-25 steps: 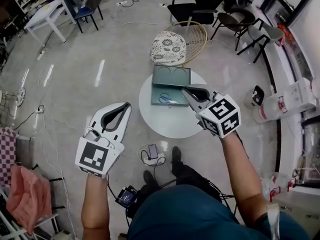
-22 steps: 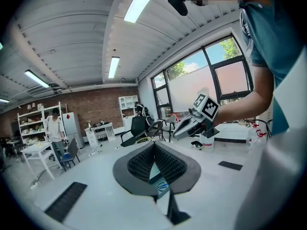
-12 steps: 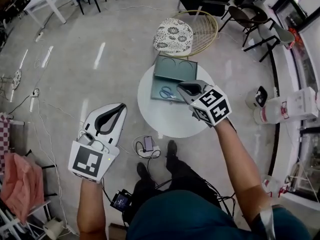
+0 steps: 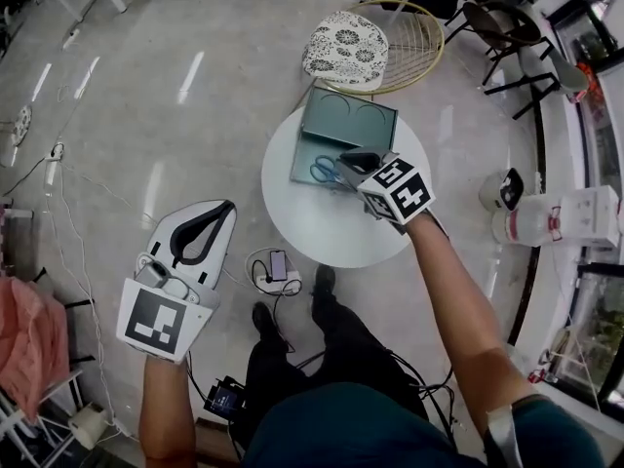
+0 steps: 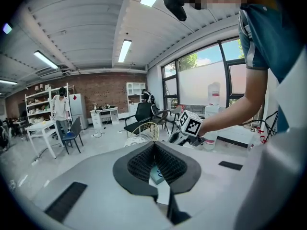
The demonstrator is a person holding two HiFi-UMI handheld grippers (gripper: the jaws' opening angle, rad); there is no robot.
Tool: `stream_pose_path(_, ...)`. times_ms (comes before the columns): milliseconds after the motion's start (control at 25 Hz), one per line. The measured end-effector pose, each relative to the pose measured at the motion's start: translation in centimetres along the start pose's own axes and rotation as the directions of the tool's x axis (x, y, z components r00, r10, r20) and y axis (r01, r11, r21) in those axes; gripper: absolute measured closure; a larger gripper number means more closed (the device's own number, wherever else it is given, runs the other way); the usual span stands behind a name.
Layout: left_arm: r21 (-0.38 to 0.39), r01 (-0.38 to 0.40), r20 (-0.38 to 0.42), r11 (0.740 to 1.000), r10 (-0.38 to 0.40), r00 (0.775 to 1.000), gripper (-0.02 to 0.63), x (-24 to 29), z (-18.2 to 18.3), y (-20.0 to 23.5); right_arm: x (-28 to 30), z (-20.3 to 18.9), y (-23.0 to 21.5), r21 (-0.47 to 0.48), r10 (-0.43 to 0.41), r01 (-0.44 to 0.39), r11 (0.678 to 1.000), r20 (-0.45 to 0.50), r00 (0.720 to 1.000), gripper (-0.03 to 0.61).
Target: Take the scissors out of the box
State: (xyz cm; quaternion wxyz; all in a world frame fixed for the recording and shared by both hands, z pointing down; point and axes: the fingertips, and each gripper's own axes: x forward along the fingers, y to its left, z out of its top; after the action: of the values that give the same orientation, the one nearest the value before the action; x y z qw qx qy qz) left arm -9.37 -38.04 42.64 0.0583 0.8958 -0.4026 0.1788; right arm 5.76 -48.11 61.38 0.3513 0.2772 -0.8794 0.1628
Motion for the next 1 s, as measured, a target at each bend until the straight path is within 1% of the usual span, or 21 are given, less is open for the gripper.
stream_pose_path(240, -0.047, -0.014, -0.037, 0.999, 0.012, 0.999, 0.595, 1.4, -3.5, 1.0, 5.3, -3.0, -0.9, -0.010, 0.044, -0.045, 0.999, -0.083, 0.996, 0.537)
stream_pose_path(600, -0.098, -0.036, -0.075, 0.995, 0.029, 0.997, 0.595, 3.0, -7.7, 1.9, 11.2, -7.4, -2.2, -0.019, 0.091, -0.097, 0.995, -0.198, 0.976, 0.534)
stream_pose_path(640, -0.103, -0.038, -0.077, 0.994, 0.030, 0.997, 0.595, 3.1, -8.2, 2.0, 11.7, -7.8, -2.2, -0.019, 0.094, -0.100, 0.995, -0.209, 0.973, 0.523)
stream_pose_path(680, -0.109, -0.040, -0.080, 0.993, 0.031, 0.996, 0.595, 3.2, -8.6, 2.1, 12.3, -8.2, -2.3, -0.019, 0.097, -0.104, 0.994, -0.218, 0.971, 0.465)
stream_pose_path(720, -0.115, -0.042, -0.083, 0.992, 0.032, 0.996, 0.595, 3.3, -9.0, 2.2, 12.8, -8.5, -2.4, -0.021, 0.098, -0.106, 0.994, -0.227, 0.969, 0.453)
stream_pose_path(1000, -0.150, -0.056, -0.099, 0.987, 0.041, 0.994, 0.595, 4.4, -11.2, 2.5, 15.6, -10.3, -3.2, -0.043, 0.100, -0.117, 0.992, -0.286, 0.953, 0.453)
